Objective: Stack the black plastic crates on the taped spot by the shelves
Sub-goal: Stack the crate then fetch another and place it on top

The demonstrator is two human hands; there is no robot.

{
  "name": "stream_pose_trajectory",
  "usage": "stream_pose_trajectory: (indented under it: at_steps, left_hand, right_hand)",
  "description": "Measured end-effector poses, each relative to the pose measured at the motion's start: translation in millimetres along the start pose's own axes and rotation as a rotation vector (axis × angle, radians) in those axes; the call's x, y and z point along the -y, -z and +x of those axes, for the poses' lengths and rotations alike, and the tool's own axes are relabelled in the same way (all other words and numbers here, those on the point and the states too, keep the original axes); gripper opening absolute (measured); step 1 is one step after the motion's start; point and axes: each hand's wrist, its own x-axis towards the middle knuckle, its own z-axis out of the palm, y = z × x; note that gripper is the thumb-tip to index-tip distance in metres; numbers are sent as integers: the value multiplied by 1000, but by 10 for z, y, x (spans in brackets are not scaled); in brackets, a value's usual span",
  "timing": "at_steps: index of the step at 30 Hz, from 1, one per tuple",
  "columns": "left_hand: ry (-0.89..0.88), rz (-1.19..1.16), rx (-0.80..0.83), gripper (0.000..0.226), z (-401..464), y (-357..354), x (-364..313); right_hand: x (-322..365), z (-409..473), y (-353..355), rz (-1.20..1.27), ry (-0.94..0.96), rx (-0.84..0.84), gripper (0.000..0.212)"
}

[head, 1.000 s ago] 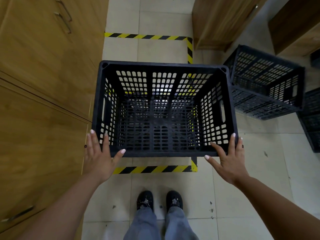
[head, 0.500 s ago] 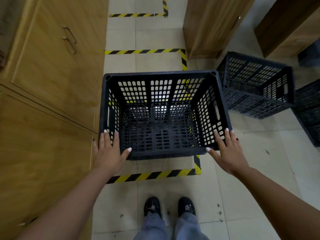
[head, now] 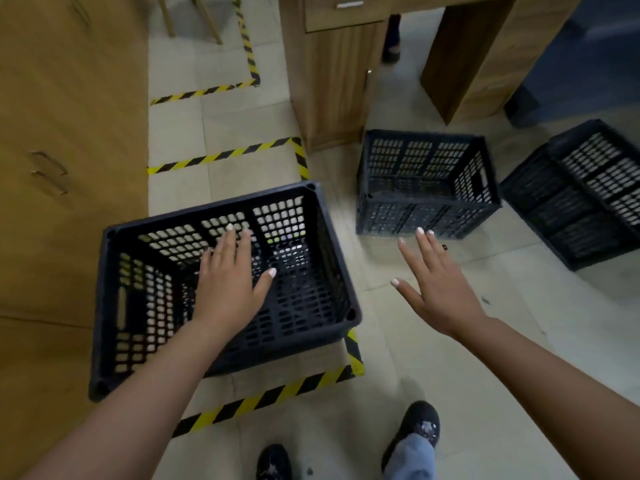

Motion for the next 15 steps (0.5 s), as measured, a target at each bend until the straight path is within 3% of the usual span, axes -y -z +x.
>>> stream_pose_trajectory:
  at_steps: [8,15]
  left_hand:
    - [-120,23,-14,74,829,5,-1833]
    - [-208,-39,-38,73,1648,19,-2788]
  right_hand:
    - [-1578,216,557,-49,-42,5,81]
    - [-2592,347,848,-103,-76,27,77]
